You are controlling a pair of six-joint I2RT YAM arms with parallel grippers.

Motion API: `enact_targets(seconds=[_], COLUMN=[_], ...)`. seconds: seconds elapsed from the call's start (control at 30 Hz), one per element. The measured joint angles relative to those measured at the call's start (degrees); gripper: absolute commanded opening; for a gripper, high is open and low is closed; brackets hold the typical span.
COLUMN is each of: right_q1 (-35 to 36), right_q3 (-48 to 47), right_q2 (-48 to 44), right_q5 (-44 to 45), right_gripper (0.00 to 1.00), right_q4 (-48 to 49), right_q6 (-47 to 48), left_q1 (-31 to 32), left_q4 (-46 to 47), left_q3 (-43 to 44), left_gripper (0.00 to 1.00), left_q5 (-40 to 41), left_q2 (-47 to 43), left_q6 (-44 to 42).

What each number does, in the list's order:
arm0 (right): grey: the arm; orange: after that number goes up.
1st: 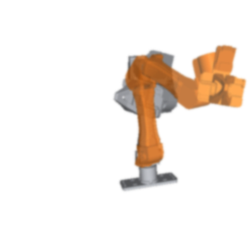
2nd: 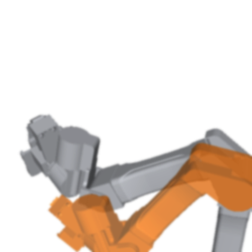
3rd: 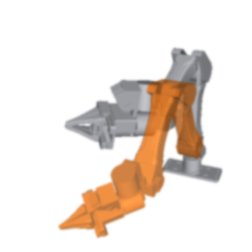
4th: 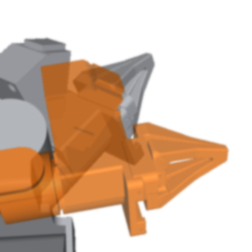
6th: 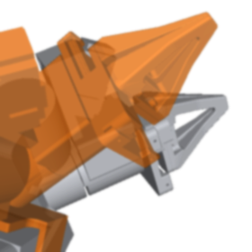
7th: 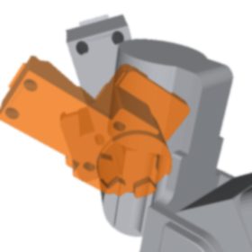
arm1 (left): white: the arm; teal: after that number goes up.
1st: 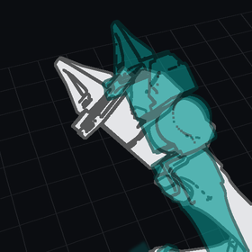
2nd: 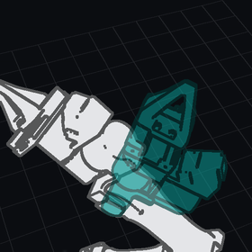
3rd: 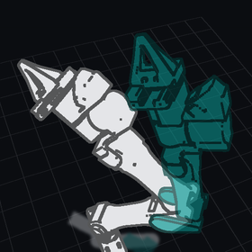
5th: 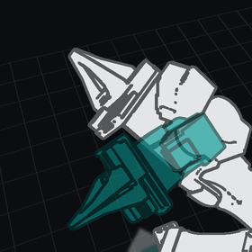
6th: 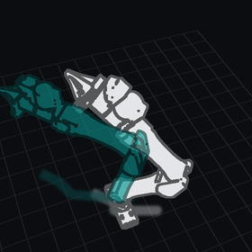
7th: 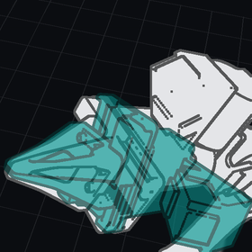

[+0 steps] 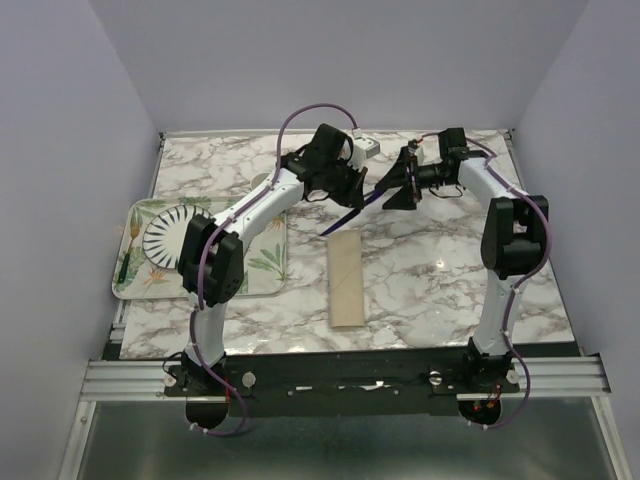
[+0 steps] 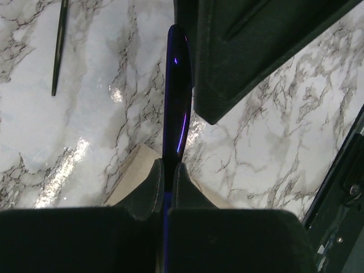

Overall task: Fold the napkin into a case and place the utensils inside
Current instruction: Pass from the left arm to the right

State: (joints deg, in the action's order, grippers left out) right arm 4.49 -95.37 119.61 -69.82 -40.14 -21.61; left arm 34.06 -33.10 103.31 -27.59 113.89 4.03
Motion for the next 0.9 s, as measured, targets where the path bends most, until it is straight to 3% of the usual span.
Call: enact_targets(seconds=[0.4, 0.43, 0.5, 0.53, 0.57, 0.83, 0.87, 0.9], right_q1=[0.0, 0.0, 0.0, 0.0, 0.0, 0.0, 0.0, 0.0], right_q3=[8.41, 9.09, 10.71, 11.65, 12.41, 15.98, 16.28, 16.48], right_q2=[-0.15, -0.17, -0.46, -0.7, -1.09, -3.87, -4.15, -4.35], right_q5=[0.09, 0.09, 0.0, -0.15, -0.17, -0.59, -0.63, -0.63], right_gripper=[0.63, 0.51, 0.37, 0.15, 0.01, 0.01, 0.01, 0.01], right_q4=[11.02, 11.85, 13.75, 14.91, 15.45, 20.96, 21.31, 21.64], right_q6=[-11.54, -12.31, -14.1, -15.19, -15.98, -20.94, -21.18, -21.49], left_q1=[3.98, 4.22, 4.85, 5.14, 5.4, 6.32, 6.32, 6.32], left_q4=[-0.2, -0.24, -0.42, -0.55, -0.59, -0.98, -0.96, -0.87], left_q3=[0.31, 0.39, 0.79, 1.03, 1.14, 1.49, 1.57, 1.6], left_gripper=[0.0, 0.0, 0.0, 0.0, 0.0, 0.0, 0.01, 0.1], left_q5=[0.04, 0.04, 0.13, 0.35, 0.42, 0.98, 0.96, 0.96], left_q2=[0.02, 0.02, 0.04, 0.13, 0.15, 0.7, 0.7, 0.7], left_q6=[3.63, 3.87, 4.44, 4.68, 4.87, 6.03, 6.08, 6.05])
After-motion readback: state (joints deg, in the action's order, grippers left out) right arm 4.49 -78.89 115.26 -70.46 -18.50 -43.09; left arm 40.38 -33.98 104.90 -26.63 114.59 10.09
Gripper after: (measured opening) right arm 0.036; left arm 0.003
